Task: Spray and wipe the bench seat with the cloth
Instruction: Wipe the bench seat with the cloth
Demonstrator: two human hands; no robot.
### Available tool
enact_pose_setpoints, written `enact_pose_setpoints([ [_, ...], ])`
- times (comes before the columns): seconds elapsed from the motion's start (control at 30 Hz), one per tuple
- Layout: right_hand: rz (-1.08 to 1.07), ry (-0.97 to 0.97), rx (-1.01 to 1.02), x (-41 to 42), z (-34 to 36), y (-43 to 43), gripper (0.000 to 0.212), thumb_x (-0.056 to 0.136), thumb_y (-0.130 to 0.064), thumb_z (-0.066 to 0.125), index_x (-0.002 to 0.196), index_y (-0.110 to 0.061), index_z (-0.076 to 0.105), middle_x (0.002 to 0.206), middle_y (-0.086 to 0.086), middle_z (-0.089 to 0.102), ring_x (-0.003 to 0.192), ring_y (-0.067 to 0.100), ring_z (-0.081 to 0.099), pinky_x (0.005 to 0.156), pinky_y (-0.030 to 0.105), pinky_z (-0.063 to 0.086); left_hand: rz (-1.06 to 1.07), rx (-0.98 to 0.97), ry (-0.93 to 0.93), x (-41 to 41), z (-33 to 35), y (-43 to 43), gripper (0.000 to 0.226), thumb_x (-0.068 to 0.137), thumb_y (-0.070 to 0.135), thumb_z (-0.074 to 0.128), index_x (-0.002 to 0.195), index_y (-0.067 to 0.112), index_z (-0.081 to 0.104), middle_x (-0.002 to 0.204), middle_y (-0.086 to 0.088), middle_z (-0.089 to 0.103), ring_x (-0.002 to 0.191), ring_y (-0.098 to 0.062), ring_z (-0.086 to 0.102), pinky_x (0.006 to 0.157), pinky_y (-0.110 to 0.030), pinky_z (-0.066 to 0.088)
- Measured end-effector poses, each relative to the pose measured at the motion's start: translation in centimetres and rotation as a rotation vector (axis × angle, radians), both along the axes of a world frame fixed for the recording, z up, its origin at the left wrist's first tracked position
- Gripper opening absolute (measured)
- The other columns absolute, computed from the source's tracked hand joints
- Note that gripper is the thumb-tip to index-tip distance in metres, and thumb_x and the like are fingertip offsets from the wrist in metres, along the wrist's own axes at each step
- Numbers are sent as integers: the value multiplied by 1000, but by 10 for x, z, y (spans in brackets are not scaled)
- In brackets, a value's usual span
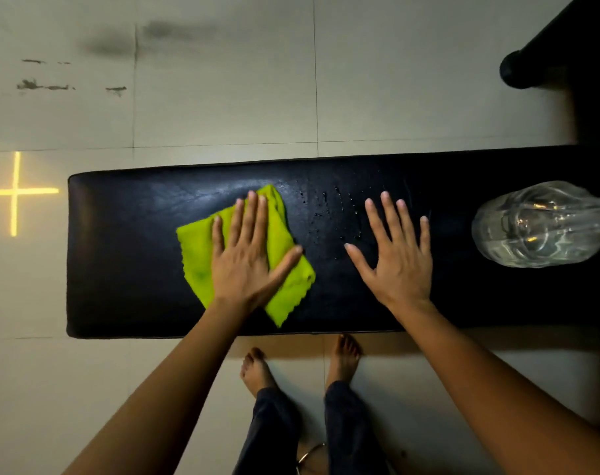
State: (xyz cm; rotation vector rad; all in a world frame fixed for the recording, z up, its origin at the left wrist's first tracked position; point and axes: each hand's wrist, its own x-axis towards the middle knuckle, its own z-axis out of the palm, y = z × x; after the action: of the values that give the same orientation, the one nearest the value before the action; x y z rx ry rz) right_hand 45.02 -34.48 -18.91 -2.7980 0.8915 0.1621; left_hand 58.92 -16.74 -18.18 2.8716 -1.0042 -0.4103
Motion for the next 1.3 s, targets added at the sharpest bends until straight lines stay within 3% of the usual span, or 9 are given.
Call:
enact_pose_setpoints([
  [0.07, -4, -5, -9, 1, -3, 1, 72, 88, -65, 16, 148, -26, 8, 155, -3, 5, 143, 18, 10, 115, 44, 0, 197, -39, 20, 8, -2, -39, 87, 83, 75, 15, 149, 22, -8, 158, 6, -10, 144, -12, -12, 116, -43, -14],
  [0.13, -1, -12, -16, 0, -5, 0, 71, 88, -64, 18, 148, -26, 8, 155, -3, 6, 143, 17, 10, 115, 44, 0, 243, -52, 35, 10, -3, -70, 84, 86, 73, 13, 149, 22, -9, 158, 5, -10, 144, -13, -14, 116, -46, -13],
  [0.27, 14, -5, -16, -1, -6, -2, 70, 89, -61, 22, 148, -26, 11, 156, -2, 9, 143, 17, 9, 114, 43, -1, -5, -82, 43, -8, -1, -74, 78, 87, 69, 12, 149, 24, -4, 157, 6, -9, 144, -12, -12, 117, -45, -11],
  [0.43, 10, 14, -14, 0, -3, -2, 69, 89, -61, 23, 148, -26, 15, 156, 0, 17, 142, 17, 11, 114, 45, 5, -270, -28, 13, -16, 0, -4, 83, 84, 75, 15, 150, 24, 14, 157, 4, 14, 145, -11, 5, 117, -46, 4],
  [0.67, 21, -5, -32, 1, -6, -2, 68, 90, -60, 21, 148, -26, 13, 156, -1, 13, 142, 18, 8, 114, 45, 2, 115, -42, 33, 5, 1, -52, 84, 82, 76, 18, 149, 30, -4, 158, 8, -8, 145, -12, -12, 115, -43, -14],
  [0.77, 19, 2, -31, 0, -6, -2, 67, 90, -59, 23, 148, -26, 14, 156, 0, 16, 143, 18, 11, 114, 45, 3, -23, -67, 51, -19, 1, -43, 81, 84, 73, 20, 149, 30, -1, 157, 7, -7, 145, -13, -10, 116, -46, -10],
  [0.93, 13, 8, -19, 0, -4, -2, 67, 89, -59, 23, 148, -26, 15, 156, 0, 16, 143, 19, 14, 114, 45, 4, -287, -47, 25, -43, 0, 21, 81, 83, 75, 21, 149, 27, 16, 157, 3, 17, 145, -13, 9, 116, -48, 9],
  [1.17, 6, -3, -29, 1, -6, -1, 68, 89, -59, 23, 148, -27, 14, 157, -1, 13, 144, 19, 12, 115, 45, 3, 123, -27, 37, -20, 4, -33, 102, 69, 86, 22, 149, 29, -1, 153, 10, -13, 143, -10, -11, 113, -42, -16],
  [1.3, 1, 2, -22, 0, -6, 0, 68, 88, -59, 24, 148, -27, 16, 157, -1, 15, 144, 18, 14, 115, 46, 6, 12, -4, 63, -40, 4, -37, 102, 69, 87, 21, 150, 28, 0, 155, 8, -11, 144, -13, -12, 115, -46, -13],
])
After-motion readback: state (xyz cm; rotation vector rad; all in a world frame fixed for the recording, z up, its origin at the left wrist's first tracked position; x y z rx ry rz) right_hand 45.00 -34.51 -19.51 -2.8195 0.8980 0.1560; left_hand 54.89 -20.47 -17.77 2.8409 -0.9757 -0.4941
